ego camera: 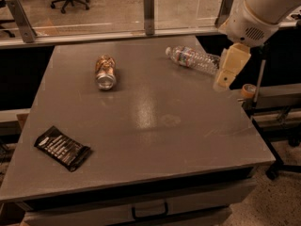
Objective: Place water bottle upright
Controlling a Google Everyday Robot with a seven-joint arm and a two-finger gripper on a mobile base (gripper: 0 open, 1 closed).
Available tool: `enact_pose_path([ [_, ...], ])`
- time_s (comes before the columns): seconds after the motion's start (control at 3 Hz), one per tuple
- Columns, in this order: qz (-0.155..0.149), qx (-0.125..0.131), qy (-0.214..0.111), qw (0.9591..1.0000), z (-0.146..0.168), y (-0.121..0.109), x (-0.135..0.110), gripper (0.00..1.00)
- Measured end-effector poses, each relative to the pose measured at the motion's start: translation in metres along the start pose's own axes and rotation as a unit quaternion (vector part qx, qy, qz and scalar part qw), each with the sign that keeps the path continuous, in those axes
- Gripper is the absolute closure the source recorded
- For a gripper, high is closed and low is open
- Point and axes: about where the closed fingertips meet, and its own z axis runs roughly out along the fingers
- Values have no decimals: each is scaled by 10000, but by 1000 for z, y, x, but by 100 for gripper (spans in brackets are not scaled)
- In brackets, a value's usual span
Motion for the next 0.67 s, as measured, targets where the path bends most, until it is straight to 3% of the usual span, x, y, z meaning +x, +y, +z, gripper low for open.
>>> enact_pose_path([
  [0.67,424,84,-566,9975,61,-68,-35,0],
])
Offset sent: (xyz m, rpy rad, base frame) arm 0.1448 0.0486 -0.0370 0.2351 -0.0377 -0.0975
